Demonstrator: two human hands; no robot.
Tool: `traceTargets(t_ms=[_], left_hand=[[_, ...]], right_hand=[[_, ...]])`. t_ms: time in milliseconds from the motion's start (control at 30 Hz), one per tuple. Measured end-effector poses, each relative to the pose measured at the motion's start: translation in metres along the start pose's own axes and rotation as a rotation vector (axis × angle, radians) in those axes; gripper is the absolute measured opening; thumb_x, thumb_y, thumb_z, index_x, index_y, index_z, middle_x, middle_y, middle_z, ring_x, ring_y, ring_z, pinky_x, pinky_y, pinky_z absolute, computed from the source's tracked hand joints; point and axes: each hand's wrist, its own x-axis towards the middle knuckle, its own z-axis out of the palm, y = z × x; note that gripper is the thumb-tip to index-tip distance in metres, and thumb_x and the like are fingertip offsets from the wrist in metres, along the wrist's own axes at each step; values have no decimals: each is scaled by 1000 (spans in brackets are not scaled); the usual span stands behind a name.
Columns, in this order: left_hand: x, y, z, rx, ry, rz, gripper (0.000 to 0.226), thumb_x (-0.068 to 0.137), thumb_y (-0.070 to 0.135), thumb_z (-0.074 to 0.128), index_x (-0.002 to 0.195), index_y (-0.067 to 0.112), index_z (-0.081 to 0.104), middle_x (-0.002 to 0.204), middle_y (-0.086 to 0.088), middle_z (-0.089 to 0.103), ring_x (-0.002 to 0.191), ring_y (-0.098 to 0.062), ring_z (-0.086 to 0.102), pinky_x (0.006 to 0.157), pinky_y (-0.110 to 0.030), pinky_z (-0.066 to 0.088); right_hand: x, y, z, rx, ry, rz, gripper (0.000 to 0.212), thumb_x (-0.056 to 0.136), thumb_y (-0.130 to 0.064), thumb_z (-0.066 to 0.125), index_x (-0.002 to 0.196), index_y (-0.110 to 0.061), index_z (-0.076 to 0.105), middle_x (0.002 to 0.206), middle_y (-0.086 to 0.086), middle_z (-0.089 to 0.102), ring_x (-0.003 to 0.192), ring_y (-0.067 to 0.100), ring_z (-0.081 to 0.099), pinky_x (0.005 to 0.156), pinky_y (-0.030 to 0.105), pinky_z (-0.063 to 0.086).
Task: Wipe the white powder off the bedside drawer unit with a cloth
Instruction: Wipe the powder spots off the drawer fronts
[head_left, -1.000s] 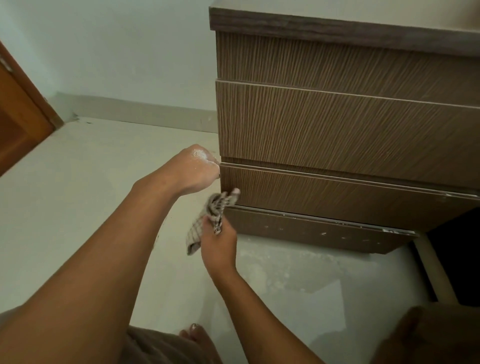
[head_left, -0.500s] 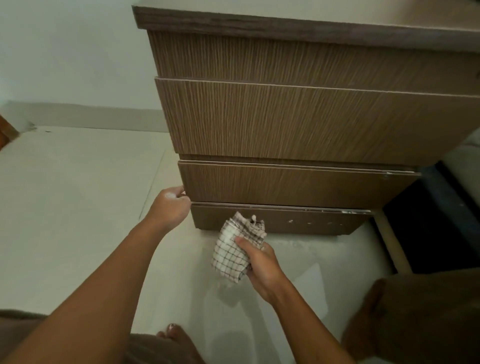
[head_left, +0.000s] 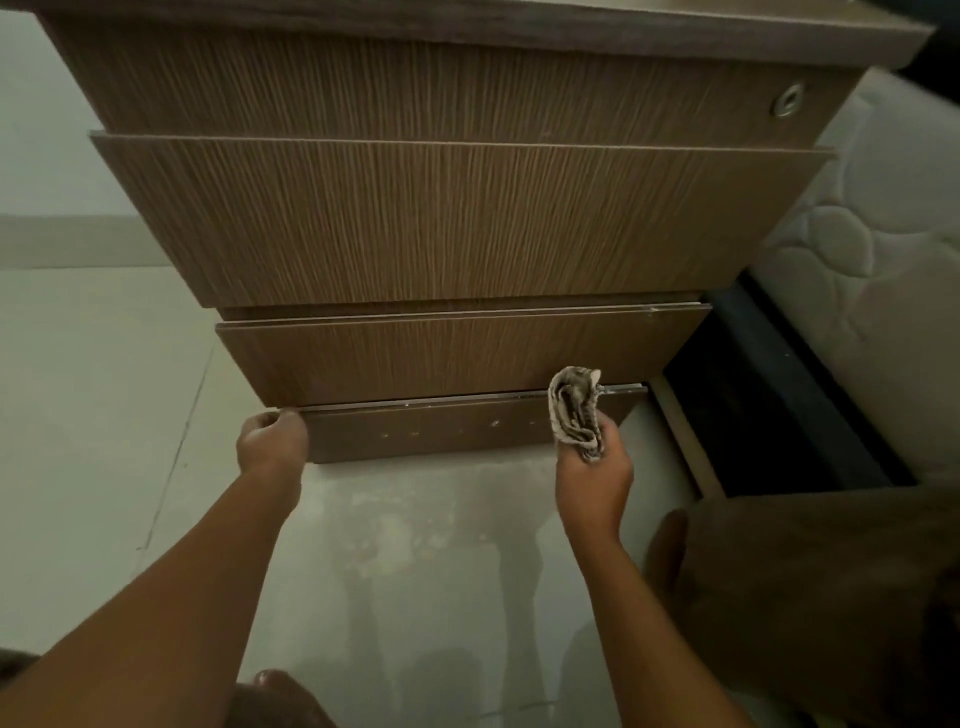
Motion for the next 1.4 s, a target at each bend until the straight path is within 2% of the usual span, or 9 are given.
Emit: traceTargets(t_ms=[67,167,367,567,867,1067,1233,1333,1400], left_hand=[[0,-2,3,-51,15,-9,10,95,18,51,104,21,49,78,1,47,94,-23,46,87,-39,45],[0,-3,5,-75,27,-26,11,93,21,53,103,19,48,76,3,44,94,-24,46,89,-42,45],[5,-4,3,-119,39,-82,20,84,29,57,101,21,50,105,-10,57,94,-26,53,95,-46,47],[7,-6,2,-128,57,-104,23,86,30,58,104,21,47,110,-8,52,101,-26,52,97,-46,46],[6,-16,0,-125,59,-99,18,91,28,56,105,20,47,109,-5,50,99,-25,46,95,-43,45],[7,-19,-3,-133,42,-97,17,90,27,55,105,21,49,109,-7,53,99,-24,49,96,-43,47],[0,-26,1,-151,67,-45,16,94,28,54,108,21,53,107,-6,55,96,-23,51,94,-40,47],[-2,-32,-1,-151,64,-10,23,96,35,52,113,21,56,113,-10,60,108,-29,58,97,-42,47],[-1,-38,-3,-156,54,6,16,97,35,50,108,25,57,113,-10,60,114,-32,57,97,-44,47]], right_hand=[[9,2,-12,-97,65,-23,44,85,4,57,122,-19,60,101,-1,68,90,12,62,75,21,44],[23,7,-33,-186,171,-24,51,84,7,52,128,-18,56,112,2,65,101,16,59,83,23,40],[50,11,-56,-309,177,-78,55,84,10,49,133,-16,52,130,3,57,119,17,52,93,20,34],[63,17,-66,-411,158,-163,56,81,14,50,130,-13,54,132,4,54,119,17,51,93,15,32],[71,18,-70,-591,-66,-306,56,81,6,53,130,-20,52,132,0,55,119,17,51,102,35,43],[73,6,-68,-752,-238,-402,49,82,0,51,126,-21,53,123,0,59,113,18,53,94,30,41],[68,-2,-65,-810,-374,-471,45,85,-7,53,128,-19,52,121,1,60,110,19,55,93,34,46],[64,-3,-48,-808,-429,-519,45,81,-7,54,125,-20,53,116,3,63,105,23,58,88,37,49],[58,-6,-36,-789,-470,-532,45,81,-7,54,125,-18,53,114,5,63,103,23,58,87,35,48]])
